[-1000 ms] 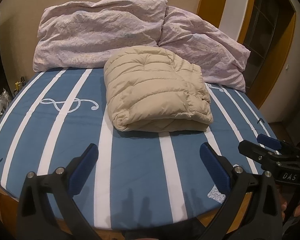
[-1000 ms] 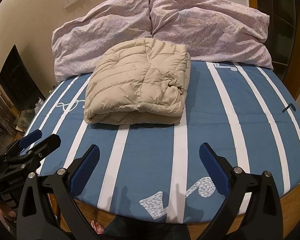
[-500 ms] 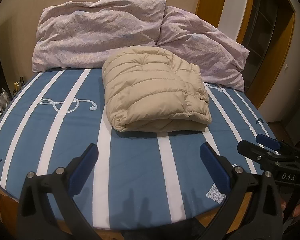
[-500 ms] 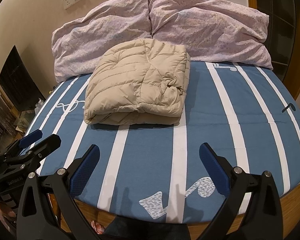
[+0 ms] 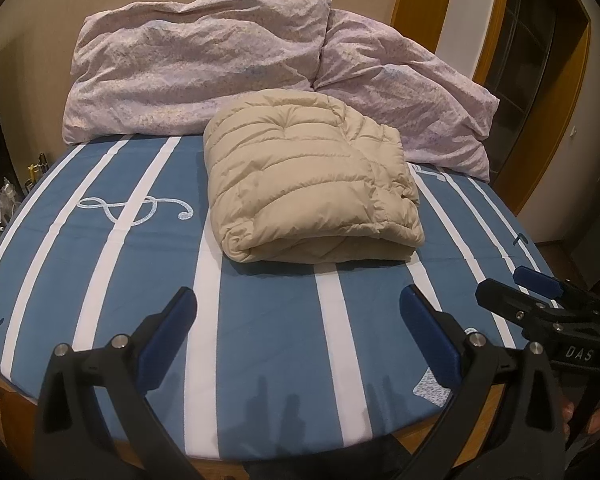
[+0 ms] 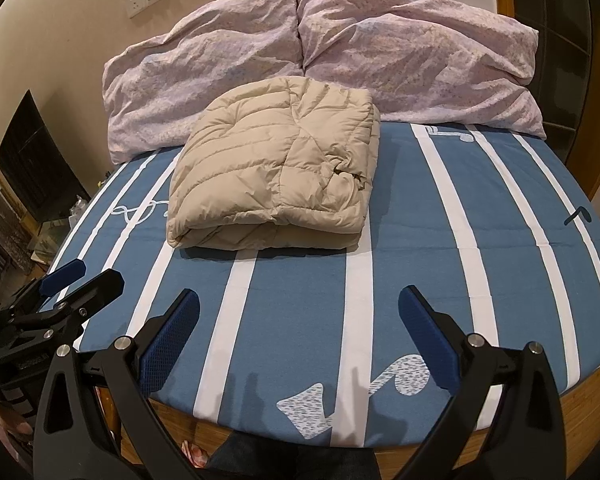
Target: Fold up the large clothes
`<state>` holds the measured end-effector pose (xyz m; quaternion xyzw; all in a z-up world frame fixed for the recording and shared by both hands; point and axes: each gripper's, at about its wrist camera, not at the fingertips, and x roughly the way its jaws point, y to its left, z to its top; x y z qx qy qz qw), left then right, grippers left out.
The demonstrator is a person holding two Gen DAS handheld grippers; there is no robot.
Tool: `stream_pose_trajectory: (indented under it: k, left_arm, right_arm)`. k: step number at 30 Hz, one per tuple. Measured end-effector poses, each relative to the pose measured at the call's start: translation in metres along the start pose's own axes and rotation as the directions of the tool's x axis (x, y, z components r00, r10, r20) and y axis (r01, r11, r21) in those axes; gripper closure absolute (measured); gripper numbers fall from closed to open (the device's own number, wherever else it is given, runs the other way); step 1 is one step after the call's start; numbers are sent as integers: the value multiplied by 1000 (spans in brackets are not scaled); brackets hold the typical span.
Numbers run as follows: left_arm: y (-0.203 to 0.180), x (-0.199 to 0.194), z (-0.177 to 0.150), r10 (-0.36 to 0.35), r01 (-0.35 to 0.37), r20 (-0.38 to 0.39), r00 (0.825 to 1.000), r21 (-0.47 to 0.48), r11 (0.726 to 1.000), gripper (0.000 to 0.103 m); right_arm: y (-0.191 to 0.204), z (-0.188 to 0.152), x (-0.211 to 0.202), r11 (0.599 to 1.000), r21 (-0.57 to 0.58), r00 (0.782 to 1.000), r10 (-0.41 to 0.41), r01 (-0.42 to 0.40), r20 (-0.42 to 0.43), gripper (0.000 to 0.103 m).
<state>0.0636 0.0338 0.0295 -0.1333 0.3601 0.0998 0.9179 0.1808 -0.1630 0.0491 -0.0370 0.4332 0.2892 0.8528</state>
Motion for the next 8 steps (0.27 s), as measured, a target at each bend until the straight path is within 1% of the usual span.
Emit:
stream_pose_trajectory:
  k: [8]
  left_arm:
    - [1, 6, -3, -4, 4, -8, 1000, 2, 1000, 2]
  right_arm:
    - [-2, 0, 1, 1000, 0, 1000, 1, -1, -1, 2]
